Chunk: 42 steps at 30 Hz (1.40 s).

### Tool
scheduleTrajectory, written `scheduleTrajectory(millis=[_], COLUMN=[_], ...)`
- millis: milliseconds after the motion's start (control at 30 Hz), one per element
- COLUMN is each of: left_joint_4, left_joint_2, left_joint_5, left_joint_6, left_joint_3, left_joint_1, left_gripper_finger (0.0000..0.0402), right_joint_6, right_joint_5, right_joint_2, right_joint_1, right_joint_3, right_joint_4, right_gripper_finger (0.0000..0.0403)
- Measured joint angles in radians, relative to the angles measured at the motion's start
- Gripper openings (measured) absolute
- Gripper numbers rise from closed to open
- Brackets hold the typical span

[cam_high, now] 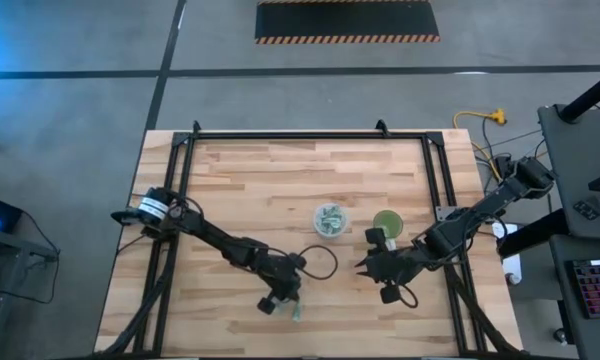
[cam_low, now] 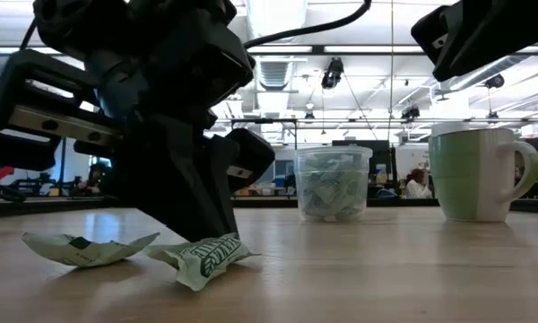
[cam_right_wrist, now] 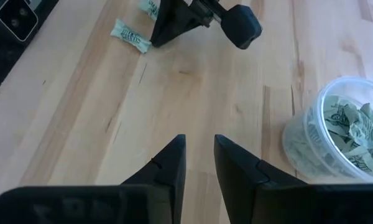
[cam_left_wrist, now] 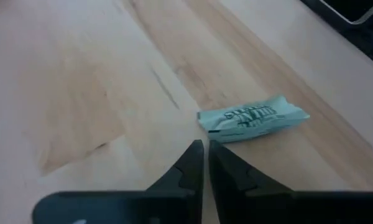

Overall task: Pick and place Stevia / Truvia into bins
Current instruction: Put the green stevia packet into the transparent container

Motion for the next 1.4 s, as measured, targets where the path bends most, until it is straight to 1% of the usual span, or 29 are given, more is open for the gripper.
scheduleTrajectory(millis=[167,400,467,533,700,767,833,1067,1167,1267,1400], left_joint_4=[-0.024,-0.28,-0.288,-0.293,-0.232,-0.242,-0.22,-0.219,-0.218,-0.218,-0.208], left_joint_2=[-0.01,-0.137,-0.166,-0.18,-0.162,-0.151,-0.133,-0.13,-0.126,-0.107,-0.088], left_joint_5=[-0.011,-0.008,-0.008,-0.009,-0.006,-0.008,-0.01,-0.008,-0.008,-0.007,-0.007], left_joint_6=[-0.035,-0.151,-0.188,-0.192,-0.192,-0.195,-0.216,-0.269,-0.271,-0.272,-0.271], left_joint_3=[0.0,0.003,-0.001,-0.006,-0.017,-0.026,-0.025,-0.024,-0.024,-0.026,-0.023], left_joint_1=[0.0,-0.003,-0.008,-0.019,-0.034,-0.035,-0.034,-0.037,-0.038,-0.039,-0.039], left_gripper_finger=[0.0008,0.0008,0.0008,0.0008,0.0011,0.0021,0.0041,0.0134,0.0162,0.0175,0.0175], right_joint_6=[0.0,0.0,0.0,0.0,0.011,0.028,0.039,0.043,0.041,0.041,0.042], right_joint_5=[0.0,0.0,0.0,-0.001,-0.001,-0.002,-0.002,-0.002,-0.002,-0.002,-0.002], right_joint_2=[0.0,0.0,0.0,0.0,0.0,0.0,0.0,0.0,0.0,0.0,0.0], right_joint_1=[0.0,0.0,0.0,0.0,0.0,0.0,0.0,0.0,0.0,0.0,0.0], right_joint_3=[-0.001,-0.003,-0.005,-0.008,-0.012,-0.013,-0.015,-0.017,-0.017,-0.017,-0.017], right_joint_4=[0.0,0.001,0.005,0.004,0.008,0.008,0.011,0.022,0.022,0.022,0.021], right_gripper_finger=[0.0072,0.0063,0.0063,0.0064,0.0064,0.0062,0.006,0.0061,0.0063,0.0063,0.0059])
